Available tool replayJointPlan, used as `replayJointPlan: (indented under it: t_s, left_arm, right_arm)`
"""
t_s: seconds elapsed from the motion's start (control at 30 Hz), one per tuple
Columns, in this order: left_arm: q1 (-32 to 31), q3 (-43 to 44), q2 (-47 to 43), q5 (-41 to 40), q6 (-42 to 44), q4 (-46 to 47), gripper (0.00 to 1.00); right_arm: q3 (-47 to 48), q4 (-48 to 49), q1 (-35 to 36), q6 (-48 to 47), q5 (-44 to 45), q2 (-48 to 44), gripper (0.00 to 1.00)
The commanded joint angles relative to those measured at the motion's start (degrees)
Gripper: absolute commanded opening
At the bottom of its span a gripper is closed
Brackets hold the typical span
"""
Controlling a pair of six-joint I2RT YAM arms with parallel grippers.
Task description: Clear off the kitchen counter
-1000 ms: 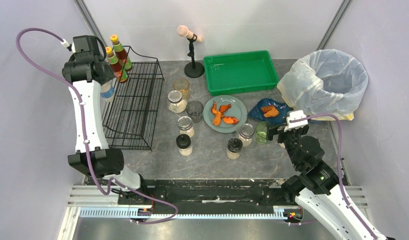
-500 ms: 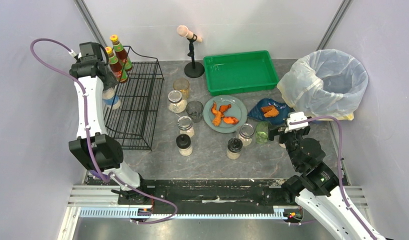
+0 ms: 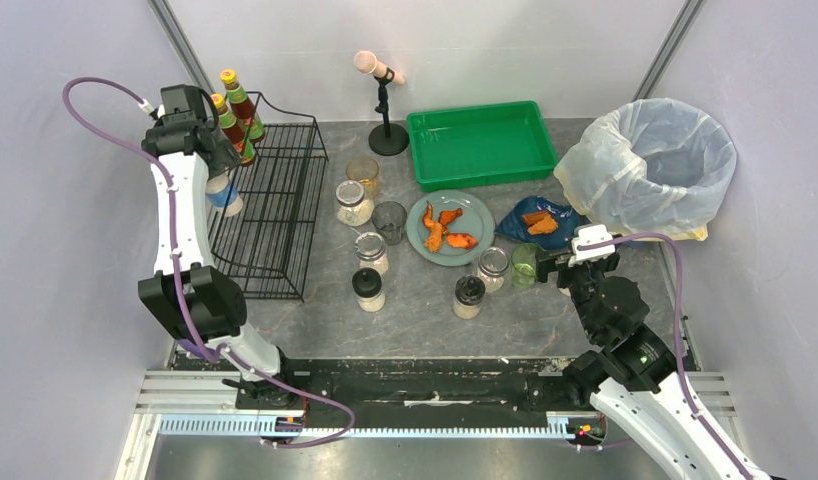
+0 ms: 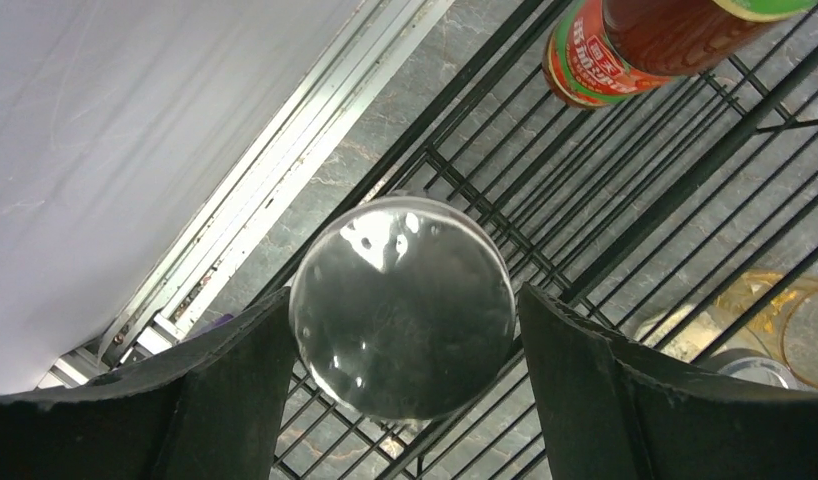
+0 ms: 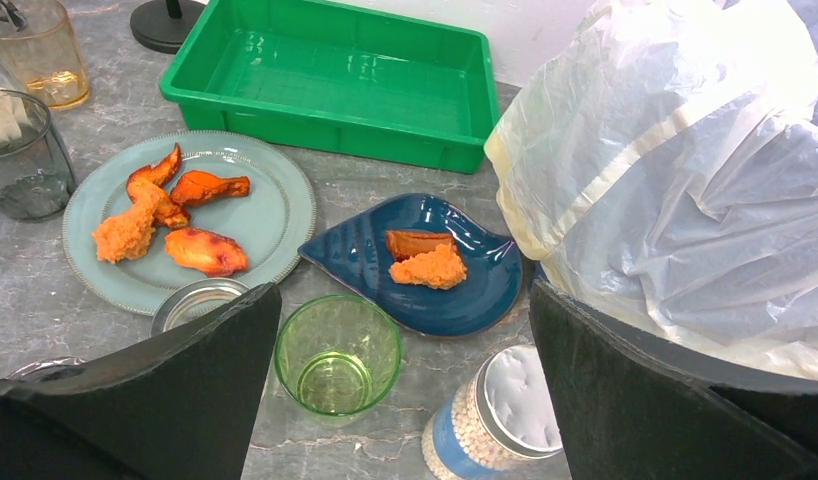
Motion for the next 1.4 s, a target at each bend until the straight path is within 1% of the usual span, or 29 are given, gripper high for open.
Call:
replayJointPlan:
  t_s: [0.0,0.23,0.4,0.53,0.6,0.63,0.87,1.07,1.13,1.27,1.37]
  left_arm:
    - [0.3,-0.3,-6.4,2.6,-1.1,0.4,0.85]
    - [-0.7,-1.6,-15.0,7.9,-0.2,0.4,0.86]
    - [-4.1,-4.7,-22.3,10.3,1.5,1.5,0.86]
    - [-9.9,-6.7,-27.3,10.7,2.6,1.5,0.86]
    - [-13.0,-7.9,-29.6,12.2,2.9,2.0,0.86]
    - [-15.7,-8.7,-30.7,12.9,2.9,2.5,0.86]
    - [-26.9,-16.6,-37.8,17.5,2.0,7.8,0.86]
    - [-32.8,-26.0,-42.1,25.7,0.3,15.4,0.86]
    - [-35.0,-28.4,-43.1,26.9,-0.2,17.3,0.86]
    - [-39.5,-32.4,-44.6,27.9,-0.2,20.1,0.86]
    - [-41.3,-35.4,-45.7,29.3,-0.2,22.5,0.86]
  right_arm:
    - [1.6,1.3,0.3,-0.8,1.4,-0.6,0.98]
    - [4.4,-0.2,0.3,0.0,3.3,0.1,0.98]
    - [7.0,-1.9,0.3,1.4,5.0,0.9,0.98]
    - [9.6,-4.0,0.3,3.3,7.1,1.9,0.98]
    - [11.3,-5.6,0.3,4.4,8.4,2.7,0.98]
    - [12.1,-6.5,0.4,4.5,9.0,3.2,0.98]
    - [21.9,-18.1,0.3,11.7,8.9,10.1,0.98]
    - [29.2,-29.9,0.3,21.7,7.5,19.2,0.98]
    - [30.4,-33.0,0.3,23.9,7.2,22.1,0.98]
    - [30.2,-34.9,0.2,25.7,5.3,25.2,0.98]
    - [29.6,-36.2,-0.3,27.3,6.3,26.7,0.98]
